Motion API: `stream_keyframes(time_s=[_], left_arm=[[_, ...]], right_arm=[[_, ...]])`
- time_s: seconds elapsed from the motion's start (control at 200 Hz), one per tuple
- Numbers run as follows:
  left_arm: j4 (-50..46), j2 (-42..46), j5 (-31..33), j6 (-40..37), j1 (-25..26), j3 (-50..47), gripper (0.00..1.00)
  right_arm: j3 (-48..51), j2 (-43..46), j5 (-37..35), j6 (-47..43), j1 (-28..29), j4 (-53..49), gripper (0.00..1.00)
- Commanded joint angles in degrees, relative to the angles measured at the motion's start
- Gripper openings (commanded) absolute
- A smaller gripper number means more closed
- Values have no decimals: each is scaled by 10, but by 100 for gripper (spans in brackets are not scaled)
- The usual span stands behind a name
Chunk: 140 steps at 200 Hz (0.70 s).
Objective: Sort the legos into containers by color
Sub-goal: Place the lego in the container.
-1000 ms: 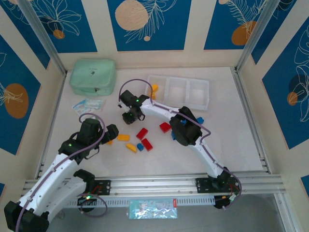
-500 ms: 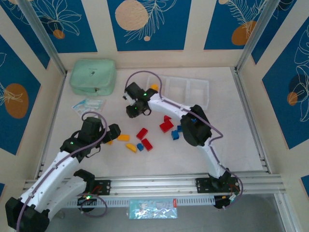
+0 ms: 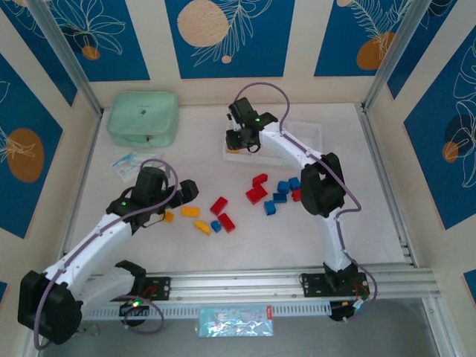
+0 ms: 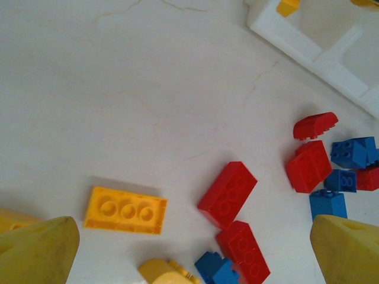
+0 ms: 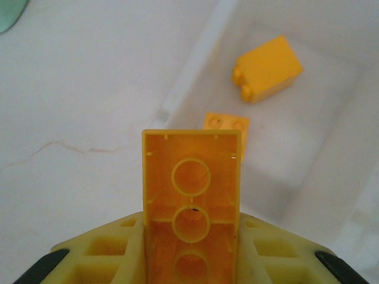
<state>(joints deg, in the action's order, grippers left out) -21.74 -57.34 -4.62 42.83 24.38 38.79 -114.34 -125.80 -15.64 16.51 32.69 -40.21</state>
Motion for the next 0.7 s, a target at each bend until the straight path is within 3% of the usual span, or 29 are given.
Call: stream_keyframes(time_s=[0.0, 0.355, 0.695], left_arm=[[39, -17, -23, -16, 8, 24, 100], [96, -80, -30, -11, 12, 47, 100], [108, -108, -31, -13, 12, 60, 100]], right_arm=[[-48, -30, -24, -4, -8, -20, 26], [-194, -137, -68, -20, -32, -68, 27], [-240, -149, -65, -36, -34, -89, 48]])
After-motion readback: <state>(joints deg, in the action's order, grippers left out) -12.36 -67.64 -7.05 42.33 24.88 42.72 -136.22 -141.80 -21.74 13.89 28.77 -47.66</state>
